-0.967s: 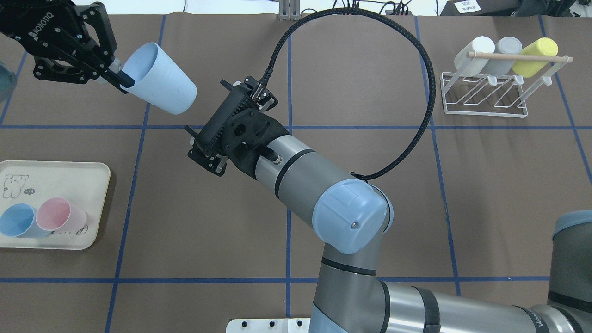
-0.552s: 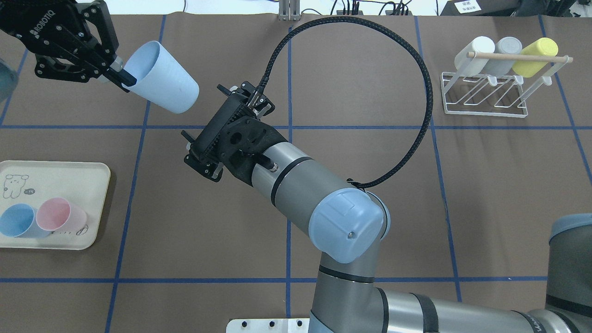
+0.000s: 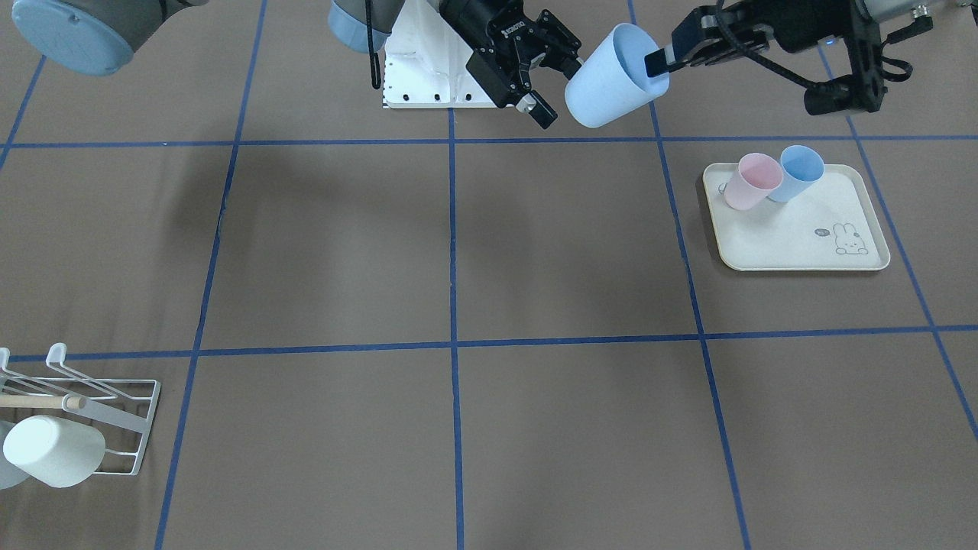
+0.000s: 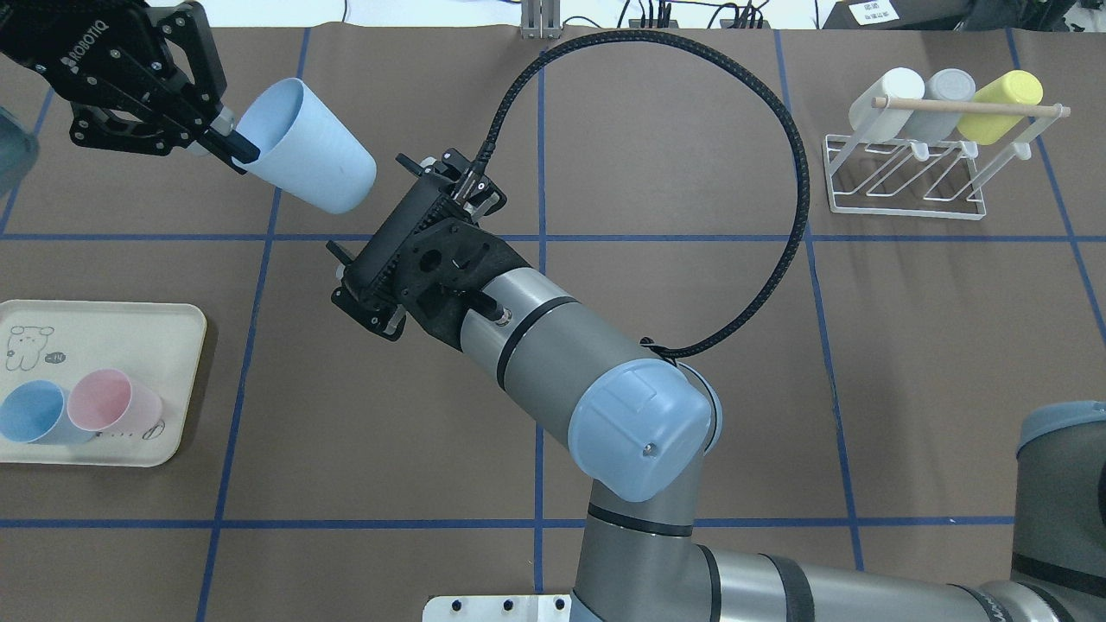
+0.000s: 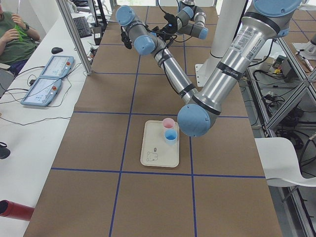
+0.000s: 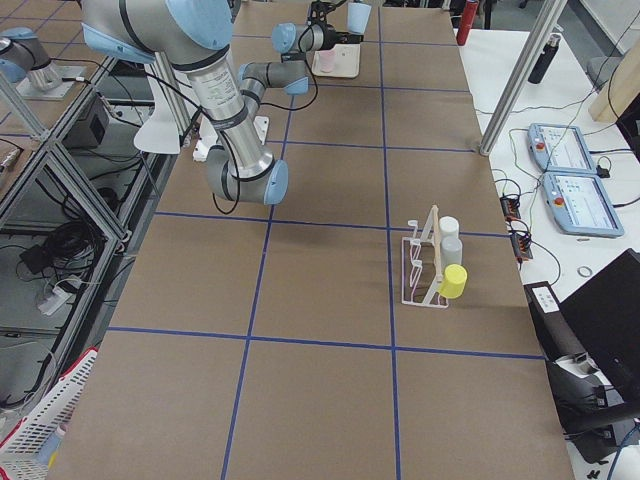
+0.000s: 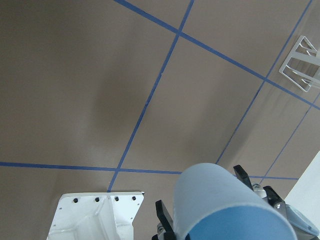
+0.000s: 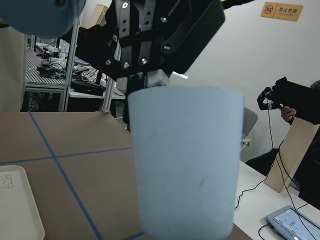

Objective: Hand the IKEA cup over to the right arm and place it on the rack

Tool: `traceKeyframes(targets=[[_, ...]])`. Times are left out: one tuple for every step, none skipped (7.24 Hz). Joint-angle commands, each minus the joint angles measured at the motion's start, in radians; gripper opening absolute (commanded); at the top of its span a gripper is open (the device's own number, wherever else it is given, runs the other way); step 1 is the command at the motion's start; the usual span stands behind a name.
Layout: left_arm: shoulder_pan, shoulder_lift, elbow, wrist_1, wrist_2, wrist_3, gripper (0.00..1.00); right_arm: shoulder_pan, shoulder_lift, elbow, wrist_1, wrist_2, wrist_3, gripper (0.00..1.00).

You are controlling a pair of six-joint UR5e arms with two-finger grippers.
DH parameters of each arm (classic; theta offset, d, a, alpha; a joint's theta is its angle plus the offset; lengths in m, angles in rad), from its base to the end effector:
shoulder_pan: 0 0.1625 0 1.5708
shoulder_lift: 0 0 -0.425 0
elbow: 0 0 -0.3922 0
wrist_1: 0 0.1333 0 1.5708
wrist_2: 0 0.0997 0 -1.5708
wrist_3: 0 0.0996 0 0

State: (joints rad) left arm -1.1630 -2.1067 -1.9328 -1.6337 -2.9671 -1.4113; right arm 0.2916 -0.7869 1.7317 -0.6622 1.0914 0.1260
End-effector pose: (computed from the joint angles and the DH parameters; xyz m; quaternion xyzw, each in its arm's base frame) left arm 0.1790 -0.5030 0.1494 -0.2325 0.6295 -0.0663 0.7385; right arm -0.5106 -0.3404 0.0253 0.6849 -0.3932 -0.1589 0.5925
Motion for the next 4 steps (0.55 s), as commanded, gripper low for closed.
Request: traceKeyframes(targets=[[0.008,-0.001,0.0,0.0,-0.001,0.0,0.0,0.0,0.003,0.0,-0.001,-0.004,0.0,0.96],[0.014,-0.001,0.0,0.0,0.0,0.0,0.0,0.0,0.001,-0.001,-0.001,-0.004,-0.002,0.96],[0.022,-0.001,0.0,0.0,0.0,0.002,0.0,0.0,0.001,0.0,-0.001,-0.004,0.0,0.96],[0.022,-0.003,0.0,-0.001,0.0,0.0,0.0,0.0,0.001,0.0,-0.001,-0.004,-0.002,0.96]])
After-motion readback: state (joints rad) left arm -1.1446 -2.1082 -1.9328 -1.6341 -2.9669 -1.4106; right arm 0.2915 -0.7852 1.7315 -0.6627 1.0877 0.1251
